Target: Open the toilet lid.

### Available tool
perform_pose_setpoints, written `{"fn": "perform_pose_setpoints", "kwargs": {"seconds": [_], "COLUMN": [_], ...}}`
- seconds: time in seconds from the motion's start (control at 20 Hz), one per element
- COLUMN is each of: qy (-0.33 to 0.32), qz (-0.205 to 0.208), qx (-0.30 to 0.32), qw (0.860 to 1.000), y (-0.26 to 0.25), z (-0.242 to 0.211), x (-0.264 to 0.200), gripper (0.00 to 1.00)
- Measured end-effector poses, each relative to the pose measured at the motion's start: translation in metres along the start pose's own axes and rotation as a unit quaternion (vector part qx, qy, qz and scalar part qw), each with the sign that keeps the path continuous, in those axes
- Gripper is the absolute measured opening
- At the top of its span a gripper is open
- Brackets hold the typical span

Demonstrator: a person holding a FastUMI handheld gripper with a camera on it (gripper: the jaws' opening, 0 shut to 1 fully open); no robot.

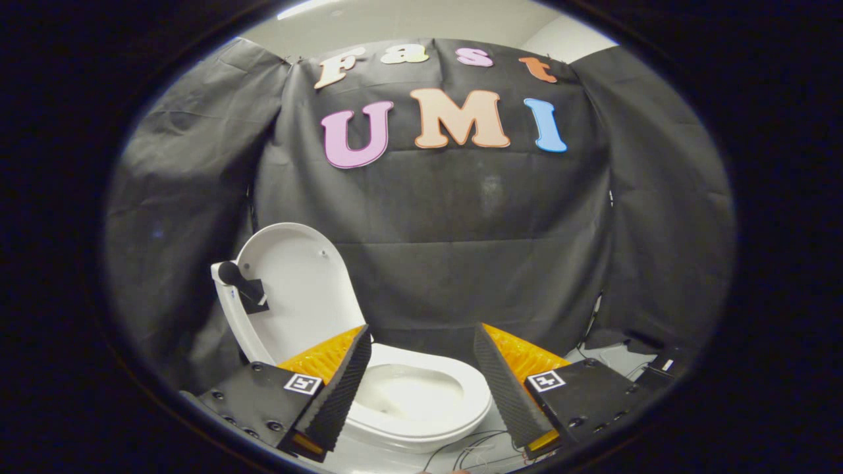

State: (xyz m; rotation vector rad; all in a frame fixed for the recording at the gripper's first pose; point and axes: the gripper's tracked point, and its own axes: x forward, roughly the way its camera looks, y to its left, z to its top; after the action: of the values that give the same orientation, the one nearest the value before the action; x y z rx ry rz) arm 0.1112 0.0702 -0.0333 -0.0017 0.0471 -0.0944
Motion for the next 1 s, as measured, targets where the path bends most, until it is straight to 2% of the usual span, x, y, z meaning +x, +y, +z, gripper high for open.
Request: {"fn": "perform_pose_setpoints", "kwargs": {"seconds": [0.25,0.45,1.0], "qy": [-0.041,-0.049,-0.019], "qz": [0.003,-0.004,-0.010], "qx": [-0.015,-0.018,0.005], "qw": [0.999,0.999,1.000], "y": [0.003,-0.008,-0.042], "z": [0.027,0.033,0.015], "x": [-0.009,-0.012,-0.002], "gripper": [0.97,0.98,0.99]}}
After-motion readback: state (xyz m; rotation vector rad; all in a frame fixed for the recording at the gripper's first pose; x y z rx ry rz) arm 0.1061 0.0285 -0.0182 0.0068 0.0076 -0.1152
